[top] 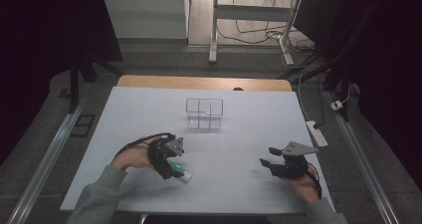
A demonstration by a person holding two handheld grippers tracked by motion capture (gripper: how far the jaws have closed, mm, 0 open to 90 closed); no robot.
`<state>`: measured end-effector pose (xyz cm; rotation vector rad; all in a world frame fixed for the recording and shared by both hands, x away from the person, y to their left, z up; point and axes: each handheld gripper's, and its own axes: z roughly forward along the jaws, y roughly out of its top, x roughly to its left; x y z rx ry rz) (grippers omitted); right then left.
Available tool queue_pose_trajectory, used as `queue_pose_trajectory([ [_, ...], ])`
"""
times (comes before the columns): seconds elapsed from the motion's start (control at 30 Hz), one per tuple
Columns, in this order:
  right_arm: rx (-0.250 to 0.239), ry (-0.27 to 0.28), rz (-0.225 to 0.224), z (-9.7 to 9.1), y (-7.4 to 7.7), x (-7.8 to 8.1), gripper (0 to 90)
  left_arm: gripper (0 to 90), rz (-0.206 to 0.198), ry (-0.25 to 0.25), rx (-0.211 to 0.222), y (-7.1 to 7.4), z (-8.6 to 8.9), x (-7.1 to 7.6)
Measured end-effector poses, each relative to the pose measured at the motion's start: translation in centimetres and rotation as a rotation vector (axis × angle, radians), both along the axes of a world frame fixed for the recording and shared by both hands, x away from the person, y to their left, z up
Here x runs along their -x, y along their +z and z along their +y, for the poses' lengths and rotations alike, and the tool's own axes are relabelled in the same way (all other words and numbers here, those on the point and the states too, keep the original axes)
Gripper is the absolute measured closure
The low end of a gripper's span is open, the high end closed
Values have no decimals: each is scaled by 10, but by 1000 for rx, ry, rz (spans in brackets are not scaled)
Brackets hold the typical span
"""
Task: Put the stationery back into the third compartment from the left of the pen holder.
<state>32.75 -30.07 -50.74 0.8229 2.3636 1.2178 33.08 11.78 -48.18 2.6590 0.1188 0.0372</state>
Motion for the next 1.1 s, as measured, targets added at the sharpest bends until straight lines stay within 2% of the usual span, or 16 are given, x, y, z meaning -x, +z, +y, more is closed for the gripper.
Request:
queue_pose_trajectory([
  [0.23, 6, 0, 3, 0, 0, -1, 411, 207, -17, -69, -54, -3, -12, -1],
  [0.4, 14, 3, 7, 2, -2, -1, 408, 219, 0, -128, -90, -8, -20, -2],
  [0.47, 16, 2, 9, 2, -2, -1, 407, 222, -2, -147, -112, -11, -23, -2],
  [0.53, 18, 0, 8, 1, -1, -1, 406, 235, -5, -168, -114, -12, -26, -2],
  [0.67, 21, -2, 11, 1, -2, -2, 406, 281, -20, -201, -115, -13, -30, 0],
  [0.8, 28, 0, 12, 2, -2, -2, 405, 344, -33, -225, -143, -16, -32, 2],
  [1.1, 30, 0, 10, 2, -2, -2, 405, 488, -70, -272, -175, -22, -35, 4],
])
